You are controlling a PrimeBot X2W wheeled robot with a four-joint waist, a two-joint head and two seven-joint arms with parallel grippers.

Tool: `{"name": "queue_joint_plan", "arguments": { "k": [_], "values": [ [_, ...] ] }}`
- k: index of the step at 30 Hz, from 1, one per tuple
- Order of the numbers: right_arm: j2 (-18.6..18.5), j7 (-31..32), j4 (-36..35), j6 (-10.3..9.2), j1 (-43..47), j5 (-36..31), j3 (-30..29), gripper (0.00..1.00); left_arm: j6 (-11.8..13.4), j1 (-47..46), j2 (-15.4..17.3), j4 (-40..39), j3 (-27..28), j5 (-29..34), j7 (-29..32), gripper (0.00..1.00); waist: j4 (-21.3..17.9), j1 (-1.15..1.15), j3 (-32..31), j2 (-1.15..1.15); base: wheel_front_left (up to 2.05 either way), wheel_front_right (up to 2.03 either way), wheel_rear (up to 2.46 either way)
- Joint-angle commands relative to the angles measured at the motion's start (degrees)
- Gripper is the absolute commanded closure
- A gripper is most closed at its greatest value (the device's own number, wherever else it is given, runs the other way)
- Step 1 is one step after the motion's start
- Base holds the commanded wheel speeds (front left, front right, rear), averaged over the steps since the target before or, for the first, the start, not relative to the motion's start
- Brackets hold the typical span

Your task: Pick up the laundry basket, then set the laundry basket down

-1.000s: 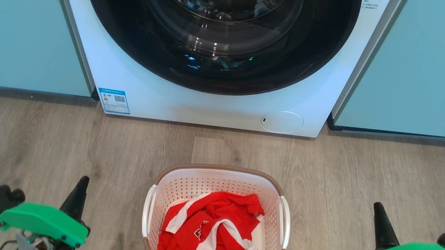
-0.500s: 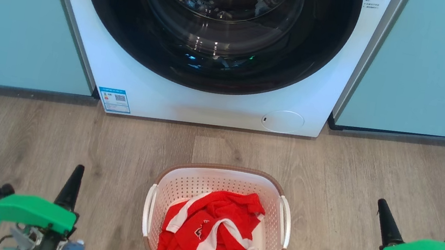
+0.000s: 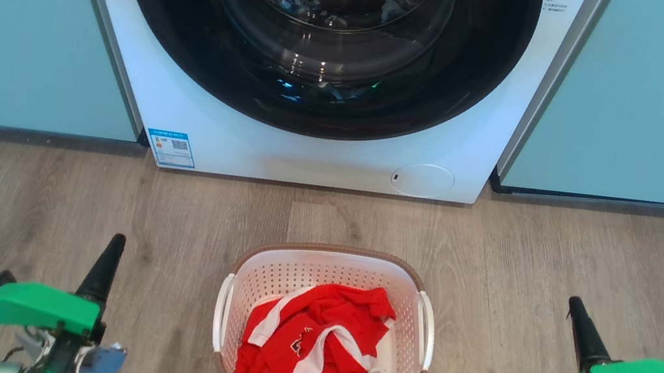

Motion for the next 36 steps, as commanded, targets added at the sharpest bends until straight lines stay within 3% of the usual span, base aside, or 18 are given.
{"name": "queue_joint_plan", "arguments": {
  "k": [1, 26, 36],
  "values": [
    [-1.11, 0.38, -1.72, -0.11, -3.48, 1.99, 0.54, 1.00, -0.74, -3.50, 0.17, -1.50, 2.68, -1.80, 0.42, 1.00, 0.01, 0.00, 0.02, 0.00, 0.00, 0.00, 0.00],
    [-1.07, 3.21, -1.07, -0.14, -4.67, 17.97, -1.43, 1.00, -4.41, -5.90, -1.62, 0.24, 7.60, -16.14, 3.38, 1.00, 0.18, 0.00, 0.24, 0.00, 0.00, 0.00, 0.00],
    [-0.93, 3.40, -1.05, -0.14, -4.70, 18.00, -1.65, 1.00, -4.45, -5.94, -1.77, 0.27, 7.84, -16.15, 3.56, 1.00, 0.18, 0.00, 0.24, 0.00, 0.00, 0.00, 0.00]
  ]
}}
